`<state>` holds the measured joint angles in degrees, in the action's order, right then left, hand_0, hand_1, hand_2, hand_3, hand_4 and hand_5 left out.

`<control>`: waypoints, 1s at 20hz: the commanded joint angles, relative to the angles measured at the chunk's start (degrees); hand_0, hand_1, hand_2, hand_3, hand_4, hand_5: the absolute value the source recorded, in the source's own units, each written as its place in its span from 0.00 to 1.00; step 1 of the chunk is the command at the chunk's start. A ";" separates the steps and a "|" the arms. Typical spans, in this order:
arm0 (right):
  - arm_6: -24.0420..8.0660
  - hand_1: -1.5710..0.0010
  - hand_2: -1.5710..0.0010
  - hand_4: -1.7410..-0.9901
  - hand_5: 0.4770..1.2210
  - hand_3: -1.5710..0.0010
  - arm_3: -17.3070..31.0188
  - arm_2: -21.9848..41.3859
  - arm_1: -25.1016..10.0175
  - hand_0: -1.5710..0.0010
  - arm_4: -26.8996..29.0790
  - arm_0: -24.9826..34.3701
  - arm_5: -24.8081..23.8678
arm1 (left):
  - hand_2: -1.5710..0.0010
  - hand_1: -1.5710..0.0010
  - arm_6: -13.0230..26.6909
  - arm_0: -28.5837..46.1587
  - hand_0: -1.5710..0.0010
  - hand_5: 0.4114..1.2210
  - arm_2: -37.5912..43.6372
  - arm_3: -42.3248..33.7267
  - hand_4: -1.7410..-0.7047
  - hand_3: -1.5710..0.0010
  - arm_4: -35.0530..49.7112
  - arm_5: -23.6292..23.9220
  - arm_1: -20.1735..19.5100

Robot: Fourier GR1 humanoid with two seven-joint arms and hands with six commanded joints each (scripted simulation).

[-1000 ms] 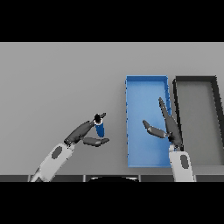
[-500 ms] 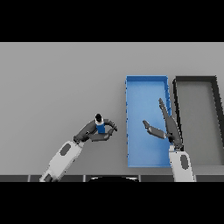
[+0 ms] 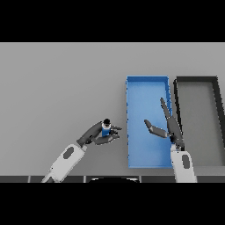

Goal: Pick up the blue pipe and place it into the blue bin.

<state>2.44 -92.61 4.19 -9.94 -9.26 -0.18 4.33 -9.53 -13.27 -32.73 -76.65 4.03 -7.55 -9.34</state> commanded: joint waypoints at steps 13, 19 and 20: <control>1.85 1.00 1.00 0.82 0.12 1.00 1.19 0.37 -0.30 1.00 -1.81 -0.52 -0.60 | 0.00 0.00 3.02 -3.01 0.00 1.00 1.47 -9.85 0.26 0.00 -0.21 -1.28 4.06; 0.87 1.00 1.00 0.83 0.14 1.00 -6.72 1.61 1.87 1.00 -5.04 -7.55 -5.20 | 0.00 0.00 4.56 -3.27 0.00 1.00 2.60 -10.28 0.26 0.00 -0.59 -3.42 4.05; 0.57 1.00 1.00 0.82 0.14 1.00 -8.74 2.15 2.80 1.00 -6.50 -10.06 -6.81 | 0.00 0.00 4.93 -3.33 0.00 1.00 2.64 -10.31 0.26 0.00 -0.77 -3.59 4.39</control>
<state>3.31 -101.32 6.35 -7.11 -15.77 -10.32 -2.45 -4.70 -16.58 -30.09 -86.95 3.20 -11.21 -4.94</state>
